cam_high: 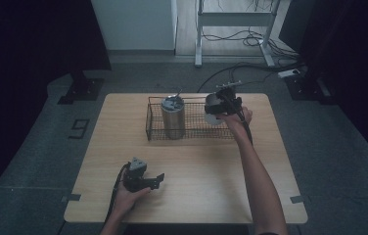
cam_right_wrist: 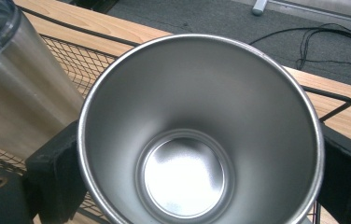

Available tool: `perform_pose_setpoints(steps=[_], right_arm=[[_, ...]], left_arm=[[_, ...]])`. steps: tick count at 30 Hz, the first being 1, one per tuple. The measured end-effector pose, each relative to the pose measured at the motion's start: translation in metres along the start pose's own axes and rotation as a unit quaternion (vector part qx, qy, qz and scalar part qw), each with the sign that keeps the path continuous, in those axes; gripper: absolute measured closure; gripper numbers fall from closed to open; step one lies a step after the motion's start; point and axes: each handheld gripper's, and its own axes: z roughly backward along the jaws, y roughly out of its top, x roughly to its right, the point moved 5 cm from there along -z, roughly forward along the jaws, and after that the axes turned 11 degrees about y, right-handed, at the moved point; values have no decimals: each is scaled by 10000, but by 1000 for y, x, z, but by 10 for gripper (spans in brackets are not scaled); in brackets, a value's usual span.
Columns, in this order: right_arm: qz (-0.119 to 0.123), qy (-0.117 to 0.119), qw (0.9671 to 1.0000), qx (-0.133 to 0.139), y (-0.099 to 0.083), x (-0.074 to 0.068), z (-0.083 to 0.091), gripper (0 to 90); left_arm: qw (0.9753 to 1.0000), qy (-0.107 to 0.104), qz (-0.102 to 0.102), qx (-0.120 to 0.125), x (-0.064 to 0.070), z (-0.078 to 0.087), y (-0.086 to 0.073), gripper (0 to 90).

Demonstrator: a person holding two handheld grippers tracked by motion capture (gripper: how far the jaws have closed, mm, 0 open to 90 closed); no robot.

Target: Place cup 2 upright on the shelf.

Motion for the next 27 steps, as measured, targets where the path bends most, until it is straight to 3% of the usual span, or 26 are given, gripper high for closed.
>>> perform_pose_setpoints(steps=[20,27], right_arm=[[14,88,9997,-237,-8,-2,-22,67],[-36,40,9996,-287,-15,3,-28,66]], left_arm=[[10000,25,-9,-53,-1,-2,-2,143],[10000,33,-33,-68,-1,-3,-3,143]])
